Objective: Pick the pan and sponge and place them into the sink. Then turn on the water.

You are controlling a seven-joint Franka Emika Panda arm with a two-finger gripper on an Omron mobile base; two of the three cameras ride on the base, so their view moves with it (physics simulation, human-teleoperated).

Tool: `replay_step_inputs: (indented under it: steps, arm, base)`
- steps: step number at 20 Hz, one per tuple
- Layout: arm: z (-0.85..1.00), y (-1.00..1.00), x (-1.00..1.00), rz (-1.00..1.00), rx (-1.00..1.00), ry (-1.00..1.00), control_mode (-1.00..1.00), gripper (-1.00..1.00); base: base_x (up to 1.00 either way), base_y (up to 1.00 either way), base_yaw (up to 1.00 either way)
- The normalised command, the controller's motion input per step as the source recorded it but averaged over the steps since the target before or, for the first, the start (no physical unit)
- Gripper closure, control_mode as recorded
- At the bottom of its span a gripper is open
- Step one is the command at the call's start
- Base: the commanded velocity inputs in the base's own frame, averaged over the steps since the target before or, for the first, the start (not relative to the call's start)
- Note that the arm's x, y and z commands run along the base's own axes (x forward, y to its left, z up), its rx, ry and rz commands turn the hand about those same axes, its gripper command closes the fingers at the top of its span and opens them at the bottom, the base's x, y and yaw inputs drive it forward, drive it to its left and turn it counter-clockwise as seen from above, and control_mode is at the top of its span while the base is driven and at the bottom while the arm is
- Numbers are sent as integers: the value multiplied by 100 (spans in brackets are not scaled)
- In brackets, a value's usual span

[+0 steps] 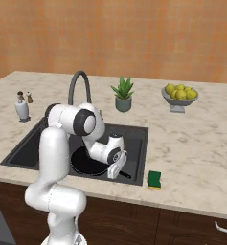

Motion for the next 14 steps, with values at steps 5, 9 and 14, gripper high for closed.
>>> replay_step_inputs:
  steps: [5,9,14]
  arm:
    - [-82,0,35,0,3,25,-100,100]
    - [-63,6,44,0,3,12,-100,100]
    - [-40,23,36,-5,2,6,-100,100]
  base:
    - [0,0,0]
    - [0,0,0]
    - [0,0,0]
